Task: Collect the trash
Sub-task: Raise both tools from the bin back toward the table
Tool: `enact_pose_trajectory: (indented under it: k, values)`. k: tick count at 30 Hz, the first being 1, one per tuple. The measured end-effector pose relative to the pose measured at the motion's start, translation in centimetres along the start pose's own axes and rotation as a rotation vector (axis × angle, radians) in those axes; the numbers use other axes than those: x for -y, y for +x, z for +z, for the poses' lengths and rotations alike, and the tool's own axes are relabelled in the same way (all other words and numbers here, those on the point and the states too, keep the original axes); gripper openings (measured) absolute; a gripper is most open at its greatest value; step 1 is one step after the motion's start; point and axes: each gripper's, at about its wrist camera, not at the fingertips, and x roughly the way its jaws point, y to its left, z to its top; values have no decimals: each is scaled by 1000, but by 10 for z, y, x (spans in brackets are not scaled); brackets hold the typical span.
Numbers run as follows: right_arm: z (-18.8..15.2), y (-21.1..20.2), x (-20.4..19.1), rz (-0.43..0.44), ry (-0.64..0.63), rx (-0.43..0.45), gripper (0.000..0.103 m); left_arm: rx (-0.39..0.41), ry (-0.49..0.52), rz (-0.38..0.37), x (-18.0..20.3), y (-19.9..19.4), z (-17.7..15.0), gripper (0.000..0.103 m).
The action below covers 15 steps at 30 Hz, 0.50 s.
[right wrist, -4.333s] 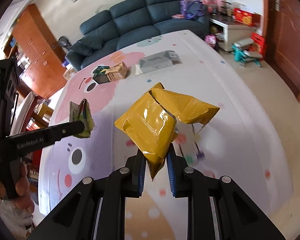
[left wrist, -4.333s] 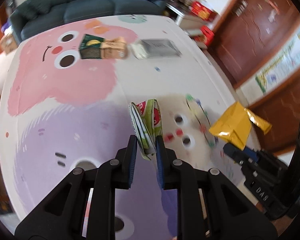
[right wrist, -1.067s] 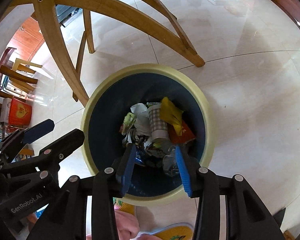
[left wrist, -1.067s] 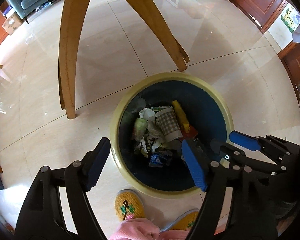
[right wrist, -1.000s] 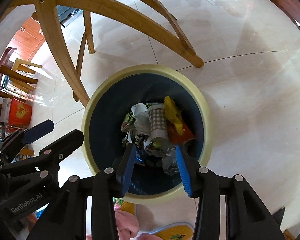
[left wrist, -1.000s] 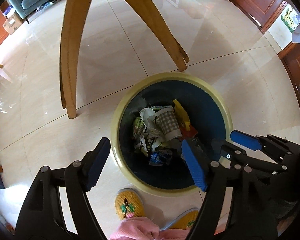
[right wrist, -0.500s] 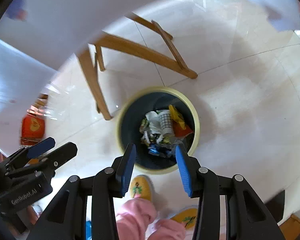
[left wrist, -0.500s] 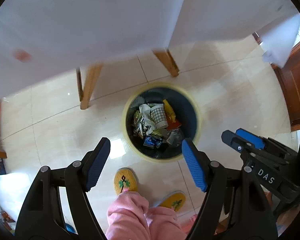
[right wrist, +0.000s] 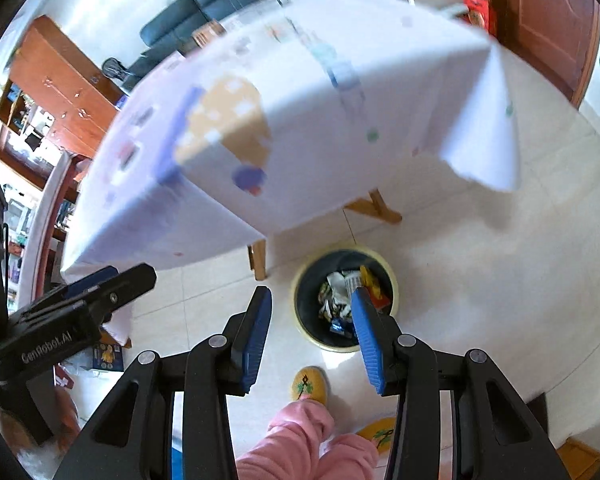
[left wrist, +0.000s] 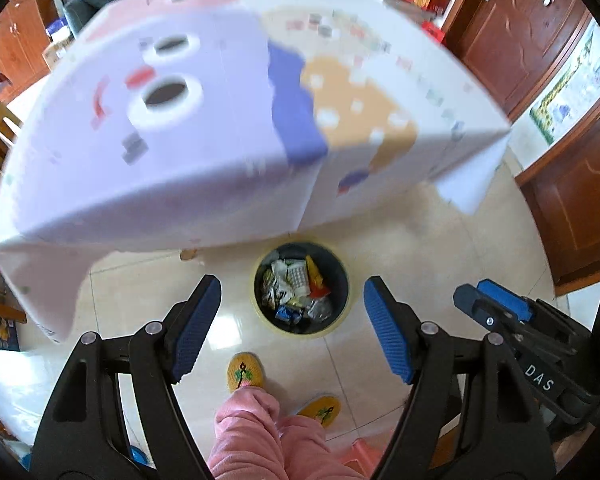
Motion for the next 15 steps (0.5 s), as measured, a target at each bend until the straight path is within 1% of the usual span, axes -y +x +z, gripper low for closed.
enact_pose_trajectory:
  k: [5, 8, 12, 15]
  values:
    - [14, -61, -20, 15, -32, 54, 42, 73, -18, -3, -2, -58, 13, 71]
    - [19, -90, -32, 26, -50, 84, 42, 110, -25, 0, -5, -90, 21, 71]
    - [25, -121, -48, 39, -85, 114, 43, 161, -36, 16, -12, -127, 31, 71]
    - [34, -136, -61, 43, -119, 134, 43, 188, -43, 31, -14, -145, 40, 71]
